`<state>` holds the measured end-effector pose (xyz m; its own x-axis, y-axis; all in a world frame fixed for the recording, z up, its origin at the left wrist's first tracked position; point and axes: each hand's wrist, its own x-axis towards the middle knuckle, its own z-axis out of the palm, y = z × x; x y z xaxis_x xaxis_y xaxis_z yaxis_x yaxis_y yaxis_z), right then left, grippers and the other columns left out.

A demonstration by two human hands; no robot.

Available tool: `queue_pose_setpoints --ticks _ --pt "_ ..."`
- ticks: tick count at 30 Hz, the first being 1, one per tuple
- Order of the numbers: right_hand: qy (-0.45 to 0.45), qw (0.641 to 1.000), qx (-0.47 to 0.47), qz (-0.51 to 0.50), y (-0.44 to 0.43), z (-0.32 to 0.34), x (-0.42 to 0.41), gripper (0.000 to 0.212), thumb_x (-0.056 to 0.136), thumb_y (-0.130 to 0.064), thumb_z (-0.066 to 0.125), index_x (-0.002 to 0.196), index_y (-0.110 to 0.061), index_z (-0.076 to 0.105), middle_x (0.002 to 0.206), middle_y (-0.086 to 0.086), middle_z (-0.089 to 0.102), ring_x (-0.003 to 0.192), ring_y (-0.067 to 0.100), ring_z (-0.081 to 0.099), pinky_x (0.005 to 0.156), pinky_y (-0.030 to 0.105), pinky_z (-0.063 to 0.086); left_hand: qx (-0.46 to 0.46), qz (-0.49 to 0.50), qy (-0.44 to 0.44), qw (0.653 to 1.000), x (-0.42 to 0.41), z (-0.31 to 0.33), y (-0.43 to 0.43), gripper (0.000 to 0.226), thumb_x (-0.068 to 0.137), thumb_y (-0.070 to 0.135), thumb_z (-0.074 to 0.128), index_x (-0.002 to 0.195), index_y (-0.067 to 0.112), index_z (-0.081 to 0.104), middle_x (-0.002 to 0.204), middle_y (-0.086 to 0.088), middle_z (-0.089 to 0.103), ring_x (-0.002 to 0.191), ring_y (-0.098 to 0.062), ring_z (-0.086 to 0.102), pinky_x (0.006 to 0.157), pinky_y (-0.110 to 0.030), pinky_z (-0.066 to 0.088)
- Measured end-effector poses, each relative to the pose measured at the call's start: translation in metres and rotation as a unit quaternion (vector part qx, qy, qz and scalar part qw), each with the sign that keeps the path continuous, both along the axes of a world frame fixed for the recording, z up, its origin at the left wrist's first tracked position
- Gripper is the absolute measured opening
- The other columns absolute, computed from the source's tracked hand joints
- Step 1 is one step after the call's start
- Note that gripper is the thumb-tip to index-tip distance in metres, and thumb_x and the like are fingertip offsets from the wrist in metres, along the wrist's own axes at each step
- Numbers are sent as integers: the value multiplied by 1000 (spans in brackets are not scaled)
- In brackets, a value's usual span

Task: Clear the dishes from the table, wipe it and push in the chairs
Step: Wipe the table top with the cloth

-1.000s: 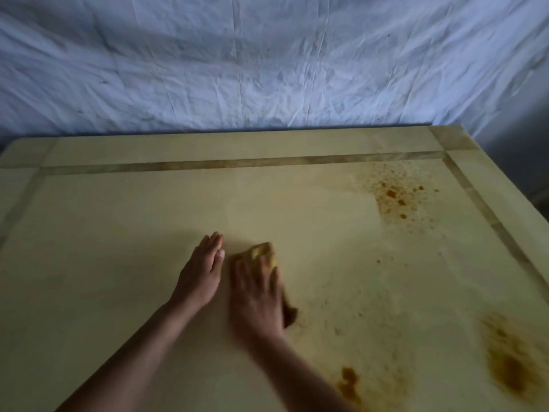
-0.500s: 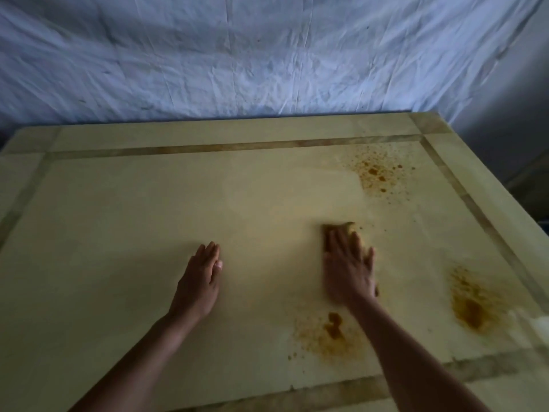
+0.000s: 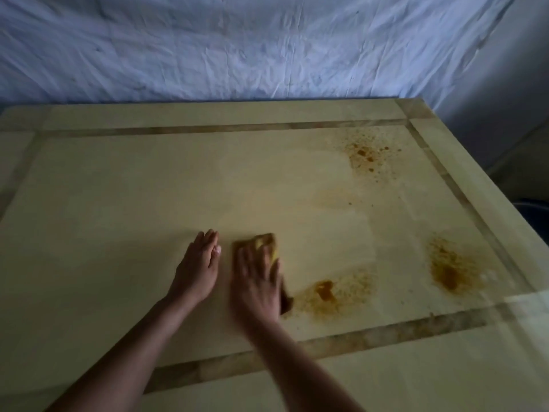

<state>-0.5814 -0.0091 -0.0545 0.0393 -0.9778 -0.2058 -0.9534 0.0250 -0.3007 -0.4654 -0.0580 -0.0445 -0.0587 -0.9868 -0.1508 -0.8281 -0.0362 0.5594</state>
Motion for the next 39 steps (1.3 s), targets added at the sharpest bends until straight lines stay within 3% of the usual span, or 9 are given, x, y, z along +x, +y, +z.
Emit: queue_pose_setpoints --ticks 5,9,13,16,20,25,31,36,39 --pt "-6 995 21 97 73 -3 71 65 79 -37 38 141 -17 43 147 2 44 141 25 30 110 53 31 34 -14 -33 999 11 2 24 46 102 25 25 147 16 27 156 1 20 146 -13 11 117 -29 13" --pt "25 986 -16 166 65 0 31 56 83 -40 43 138 -29 48 148 -6 43 142 19 30 115 56 20 32 -10 -34 999 14 3 35 46 101 23 28 146 14 29 156 0 22 145 -13 13 116 -28 15" --pt "65 996 -48 41 43 -1 -47 55 84 -44 38 133 -28 55 137 -10 55 130 19 50 105 54 21 31 -13 -37 999 13 3 43 46 101 25 28 147 14 27 156 2 21 145 -11 11 116 -28 15" --pt "82 995 -10 -53 48 -4 -109 60 87 -47 30 141 -25 46 147 -11 44 137 20 41 108 55 15 27 -16 -37 999 11 3 53 47 101 25 28 147 14 26 156 2 20 145 -10 10 116 -28 16" --pt "68 986 14 -150 67 -5 -172 61 94 -50 7 152 -30 0 158 -17 -9 144 8 -14 116 48 -12 7 -29 -41 999 3 2 77 48 101 23 30 147 11 26 156 -1 21 146 -12 10 117 -27 15" --pt "56 975 25 -214 74 1 -179 57 101 -41 19 153 -27 2 160 -9 -9 147 20 -15 119 46 -8 -3 -30 -41 999 -3 0 113 63 91 37 19 145 8 30 155 -3 24 145 -13 14 114 -22 12" --pt "55 998 2 -20 143 -3 -53 60 80 -27 39 139 -21 49 147 0 45 135 34 41 107 58 25 1 -15 -45 999 -14 -1 145 48 100 25 29 144 8 32 154 -4 27 145 -14 17 115 -22 13" --pt "12 988 20 153 220 5 29 57 82 -35 39 137 -22 51 143 -2 50 140 26 33 113 55 14 3 -21 -46 999 -27 4 166 47 101 22 27 146 8 26 156 -3 22 146 -14 11 116 -22 6" --pt "29 975 -13 219 223 2 2 55 90 -33 36 144 -21 39 154 -2 33 146 24 5 117 53 0 -1 -28 -54 998 -37 7 181 48 101 23 27 147 9 25 156 -3 20 146 -13 10 117 -23 6"
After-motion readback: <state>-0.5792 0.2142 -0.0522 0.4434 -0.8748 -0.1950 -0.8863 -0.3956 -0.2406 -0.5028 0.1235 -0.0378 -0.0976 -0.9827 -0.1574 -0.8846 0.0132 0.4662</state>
